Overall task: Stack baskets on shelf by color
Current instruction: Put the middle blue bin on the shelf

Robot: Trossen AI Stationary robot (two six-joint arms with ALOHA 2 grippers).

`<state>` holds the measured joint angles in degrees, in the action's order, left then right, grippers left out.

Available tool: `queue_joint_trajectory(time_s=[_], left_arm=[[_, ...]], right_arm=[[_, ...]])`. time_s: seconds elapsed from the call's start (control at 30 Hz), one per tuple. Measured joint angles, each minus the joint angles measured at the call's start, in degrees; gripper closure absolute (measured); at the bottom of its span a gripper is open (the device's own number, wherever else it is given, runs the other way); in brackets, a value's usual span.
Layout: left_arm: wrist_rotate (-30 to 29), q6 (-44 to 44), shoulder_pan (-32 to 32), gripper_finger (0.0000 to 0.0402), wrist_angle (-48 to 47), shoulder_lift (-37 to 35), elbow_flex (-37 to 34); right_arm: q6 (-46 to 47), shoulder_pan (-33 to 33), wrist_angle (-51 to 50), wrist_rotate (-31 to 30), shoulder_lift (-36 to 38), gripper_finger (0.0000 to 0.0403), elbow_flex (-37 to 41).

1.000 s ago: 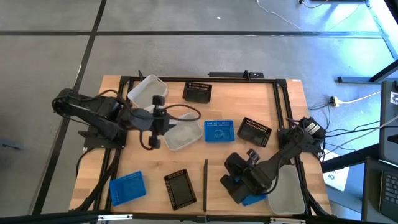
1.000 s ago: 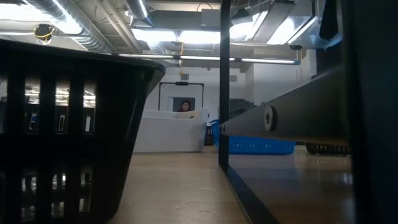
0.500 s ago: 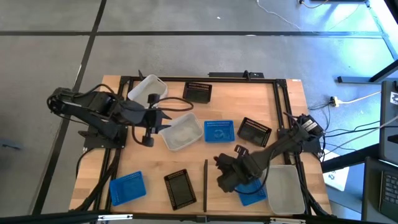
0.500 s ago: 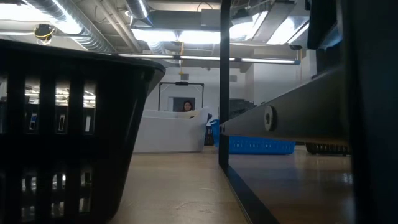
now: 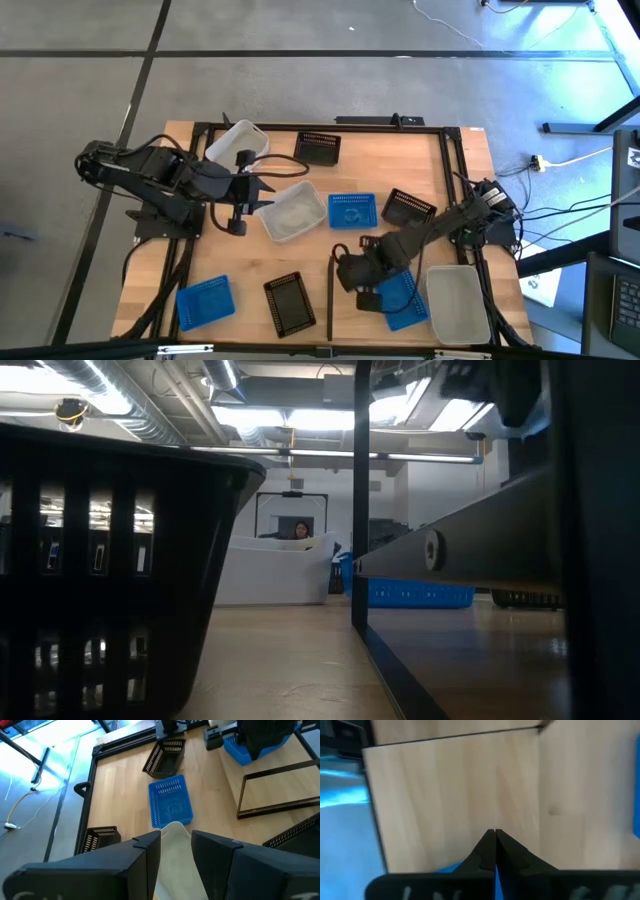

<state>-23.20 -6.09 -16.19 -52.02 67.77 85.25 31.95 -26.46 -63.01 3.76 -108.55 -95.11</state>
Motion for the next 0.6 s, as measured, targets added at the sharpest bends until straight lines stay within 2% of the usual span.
queue_joint_trajectory(time_s=[0.07, 0.2, 0.37, 0.6], left_arm=[[-0.02, 0.04, -0.02, 0.03, 0.01, 0.0, 0.0], [-0.01, 1.04, -0.02, 0.03, 0.0, 0.0, 0.0], [-0.02, 1.51, -0.02, 0.03, 0.01, 0.0, 0.0], [-0.02, 1.53, -0.02, 0.03, 0.01, 0.0, 0.0]], right_arm=[[-1.97, 1.54, 1.57, 4.37, 0.0, 0.0403, 0.0], [-4.31, 3.88, 3.52, 9.09, 0.0, 0.0403, 0.0], [-3.57, 6.31, 3.33, 17.7, -0.72, 0.0403, 0.02], [-8.16, 7.04, 2.67, 24.19, -3.96, 0.0403, 0.04]])
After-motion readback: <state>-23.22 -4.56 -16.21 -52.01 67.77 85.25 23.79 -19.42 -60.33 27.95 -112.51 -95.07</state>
